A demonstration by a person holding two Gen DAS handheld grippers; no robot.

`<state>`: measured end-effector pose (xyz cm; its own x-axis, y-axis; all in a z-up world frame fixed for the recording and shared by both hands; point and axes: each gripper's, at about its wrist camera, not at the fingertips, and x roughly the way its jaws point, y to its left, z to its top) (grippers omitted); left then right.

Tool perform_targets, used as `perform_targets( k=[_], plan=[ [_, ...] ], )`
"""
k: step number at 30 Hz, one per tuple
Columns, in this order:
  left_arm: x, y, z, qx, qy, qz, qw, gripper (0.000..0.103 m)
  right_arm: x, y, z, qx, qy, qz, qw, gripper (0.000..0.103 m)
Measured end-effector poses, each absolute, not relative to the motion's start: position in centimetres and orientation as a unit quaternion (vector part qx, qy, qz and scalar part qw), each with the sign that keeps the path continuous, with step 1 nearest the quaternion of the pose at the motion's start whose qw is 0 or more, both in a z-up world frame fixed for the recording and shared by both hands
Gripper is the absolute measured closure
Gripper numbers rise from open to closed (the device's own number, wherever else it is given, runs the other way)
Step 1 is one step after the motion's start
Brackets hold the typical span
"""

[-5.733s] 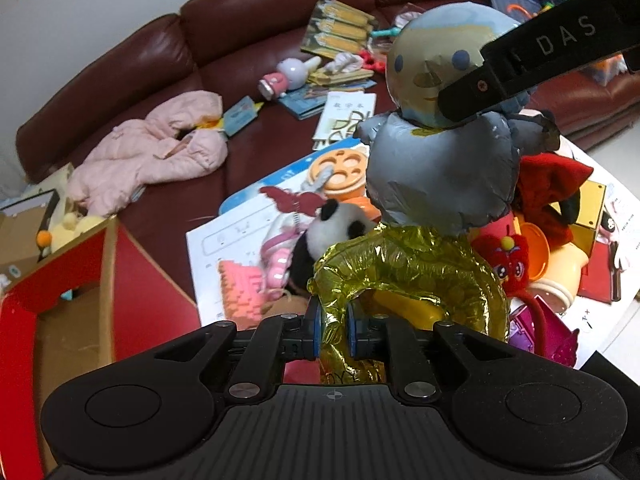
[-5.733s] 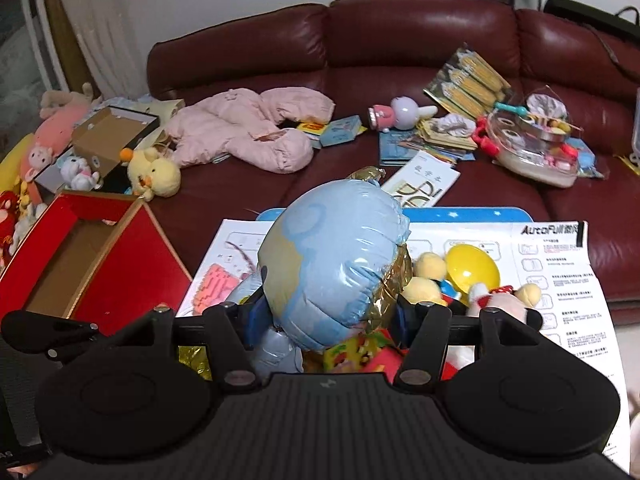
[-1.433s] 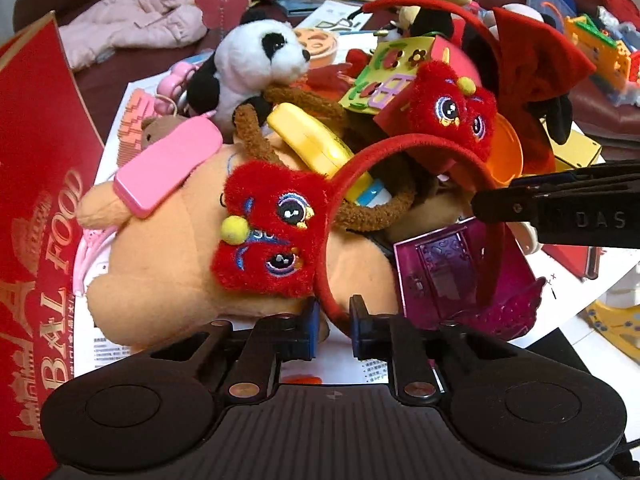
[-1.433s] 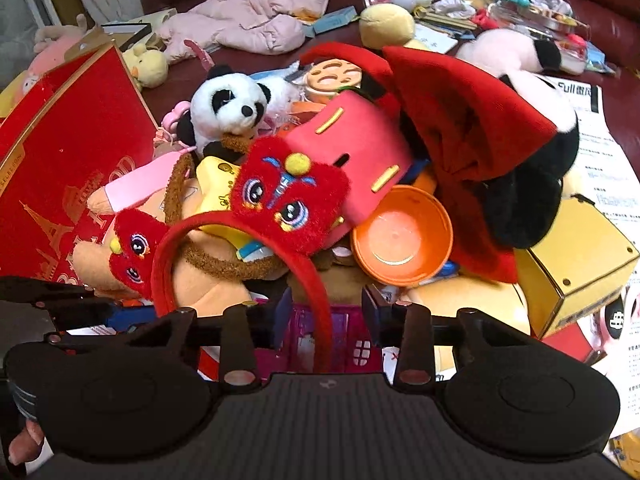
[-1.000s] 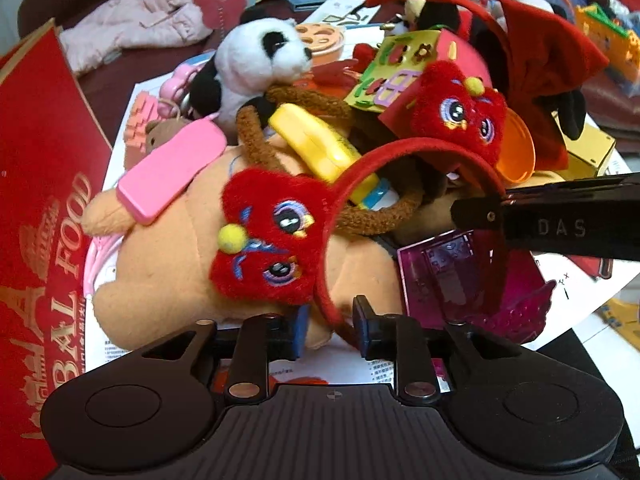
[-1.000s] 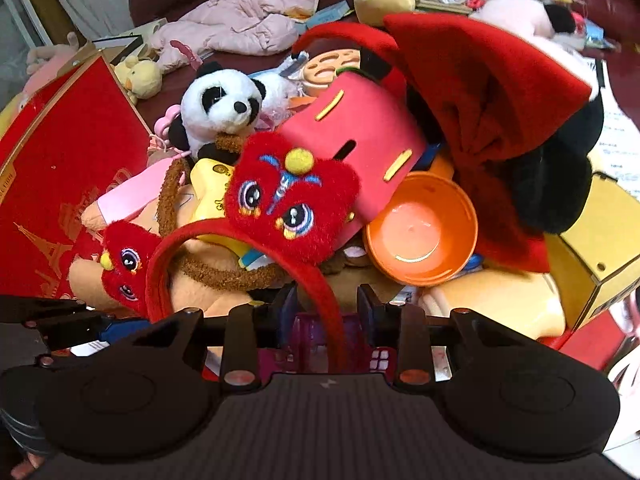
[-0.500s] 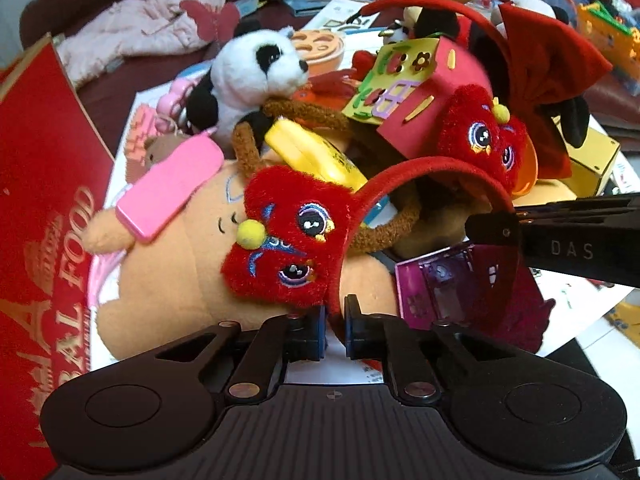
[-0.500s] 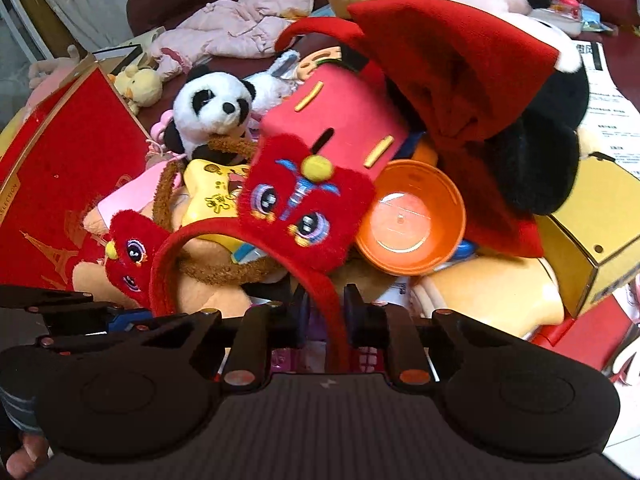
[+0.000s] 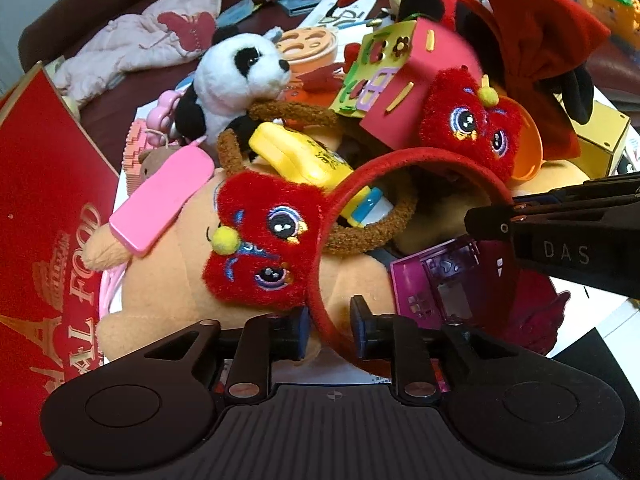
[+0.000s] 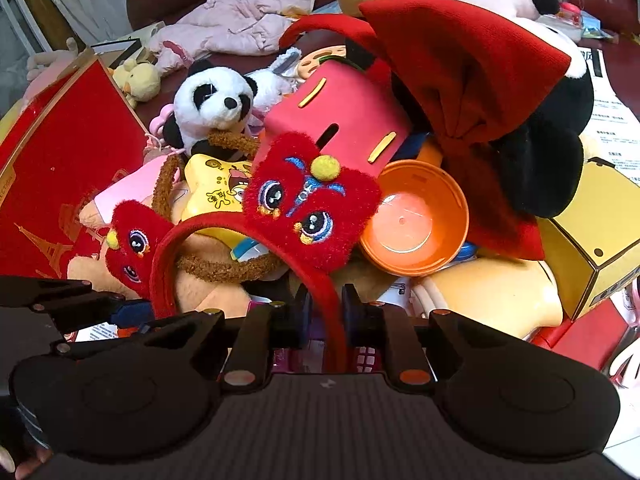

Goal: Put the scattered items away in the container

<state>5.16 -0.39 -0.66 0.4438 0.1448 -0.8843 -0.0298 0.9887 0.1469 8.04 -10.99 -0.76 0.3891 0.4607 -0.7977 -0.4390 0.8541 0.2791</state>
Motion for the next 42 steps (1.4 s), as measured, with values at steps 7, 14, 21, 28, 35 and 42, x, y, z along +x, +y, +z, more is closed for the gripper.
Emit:
perform_targets(
  k=[7,14,21,28,35,42],
  plan=[
    [5.0,-0.1,-0.5,0.057,0.523,0.060,0.848,0.098,8.4,-11.5,-1.0,0.027,0.495,0.263,0.827,0.088],
    [5.0,1.2,0.1,0.030,0.521,0.051,0.851,0.100,7.9,-11.4,-0.8,0.021,0.491,0.263,0.830,0.089],
    [5.9,0.4,-0.3,0.042,0.531,0.051,0.845,0.071,7.9,-11.6,-0.6,0.029,0.492,0.261,0.830,0.088],
    [5.8,-0.6,-0.7,0.078,0.523,0.067,0.846,0.099,7.8,-11.6,-0.5,0.022,0.490,0.256,0.833,0.088],
    [5.7,0.2,-0.3,0.062,0.520,0.058,0.850,0.101,8.5,-11.3,-1.1,0.025,0.488,0.256,0.834,0.086],
    [5.7,0.0,-0.1,0.080,0.513,0.059,0.853,0.101,8.0,-10.9,-0.7,0.004,0.477,0.257,0.840,0.089]
  ],
)
